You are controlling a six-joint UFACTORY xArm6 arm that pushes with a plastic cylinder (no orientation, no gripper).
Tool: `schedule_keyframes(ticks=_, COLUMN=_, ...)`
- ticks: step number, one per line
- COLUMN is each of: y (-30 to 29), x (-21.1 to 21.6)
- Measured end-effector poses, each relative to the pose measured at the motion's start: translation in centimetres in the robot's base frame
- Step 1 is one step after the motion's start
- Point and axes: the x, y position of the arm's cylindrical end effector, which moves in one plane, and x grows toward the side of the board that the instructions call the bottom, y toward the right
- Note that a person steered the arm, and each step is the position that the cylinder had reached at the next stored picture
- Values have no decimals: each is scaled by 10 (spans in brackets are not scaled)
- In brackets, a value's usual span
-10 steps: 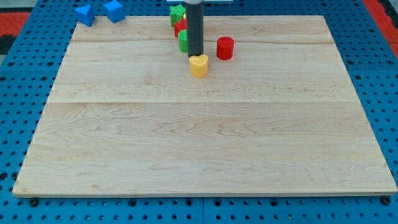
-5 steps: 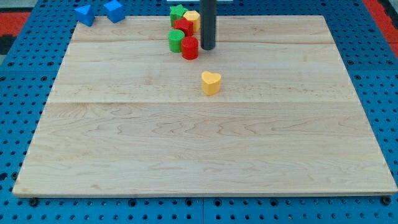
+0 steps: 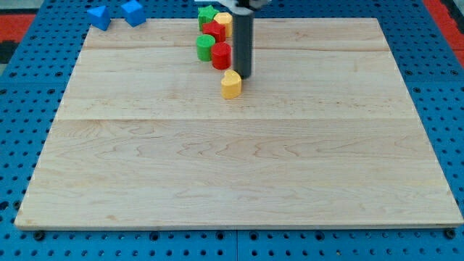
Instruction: Push the circles and yellow heart close to the red star
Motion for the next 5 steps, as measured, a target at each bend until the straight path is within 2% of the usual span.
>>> schedule_keyframes(ticks=1, y=0, x=25)
schedule_keyframes(ticks=2, y=-46, x=13)
schedule_keyframes(ticks=4, y=-57, x=-11)
schedule_keyframes(ticks=5, y=-60, x=-5)
